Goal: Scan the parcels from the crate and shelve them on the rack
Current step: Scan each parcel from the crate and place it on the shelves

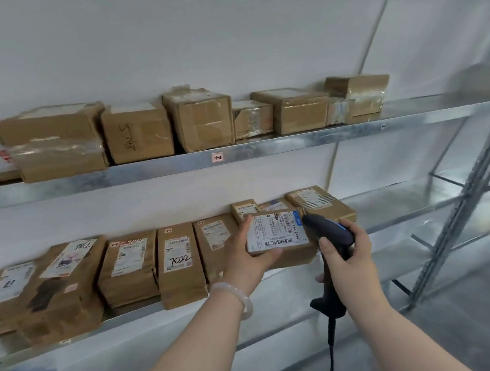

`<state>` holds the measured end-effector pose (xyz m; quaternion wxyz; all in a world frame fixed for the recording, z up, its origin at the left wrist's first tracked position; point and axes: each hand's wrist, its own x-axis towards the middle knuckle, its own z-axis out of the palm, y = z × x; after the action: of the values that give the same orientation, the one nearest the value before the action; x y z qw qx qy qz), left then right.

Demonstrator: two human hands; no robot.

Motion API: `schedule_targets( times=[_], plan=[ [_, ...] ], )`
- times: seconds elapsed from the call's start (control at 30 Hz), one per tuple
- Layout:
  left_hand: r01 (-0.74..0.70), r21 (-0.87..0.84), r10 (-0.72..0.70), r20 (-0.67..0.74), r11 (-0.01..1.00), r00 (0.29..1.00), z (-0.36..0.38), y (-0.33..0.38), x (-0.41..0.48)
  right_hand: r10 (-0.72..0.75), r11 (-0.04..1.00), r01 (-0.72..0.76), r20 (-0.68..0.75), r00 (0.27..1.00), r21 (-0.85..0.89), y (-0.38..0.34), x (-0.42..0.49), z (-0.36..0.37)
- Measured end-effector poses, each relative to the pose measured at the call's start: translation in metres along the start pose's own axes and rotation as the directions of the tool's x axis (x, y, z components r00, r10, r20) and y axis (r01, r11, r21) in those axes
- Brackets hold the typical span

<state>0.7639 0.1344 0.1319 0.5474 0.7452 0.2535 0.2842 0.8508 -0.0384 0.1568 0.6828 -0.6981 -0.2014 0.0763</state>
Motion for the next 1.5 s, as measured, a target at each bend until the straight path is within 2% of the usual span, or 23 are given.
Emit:
schedule_targets(
  times=[0.27, 0.47, 0.73, 0.93, 1.13, 1.5],
  plan=[
    [-0.005, -0.014, 0.007, 0.144, 1.0, 0.989, 0.074, 0.016, 0.026, 0.011, 1.0, -0.009, -0.129, 0.992, 0.016, 0.013, 0.024, -0.056],
    [-0.02, -0.008, 0.021, 0.177, 1.0, 0.984, 0.152, 0.034, 0.051, 0.024, 0.999, -0.016, -0.205, 0.978, 0.039, 0.032, 0.071, -0.118],
    [-0.027, 0.02, 0.023, 0.166, 0.999, 0.986, 0.288, 0.048, 0.093, 0.039, 0.999, -0.034, -0.195, 0.98, 0.03, 0.065, 0.17, -0.227],
    [0.013, 0.08, -0.023, 0.129, 0.997, 0.991, 0.353, 0.055, 0.109, 0.079, 0.997, -0.079, -0.156, 0.985, 0.009, 0.081, 0.223, -0.28],
    [0.081, 0.095, -0.093, 0.133, 0.992, 0.987, 0.374, 0.047, 0.13, 0.128, 0.991, -0.12, -0.133, 0.983, 0.065, 0.099, 0.26, -0.285],
    [0.157, 0.143, -0.169, 0.074, 0.977, 0.983, 0.372, 0.017, 0.195, 0.222, 0.975, -0.218, -0.083, 0.972, 0.052, 0.127, 0.326, -0.251]
  ],
)
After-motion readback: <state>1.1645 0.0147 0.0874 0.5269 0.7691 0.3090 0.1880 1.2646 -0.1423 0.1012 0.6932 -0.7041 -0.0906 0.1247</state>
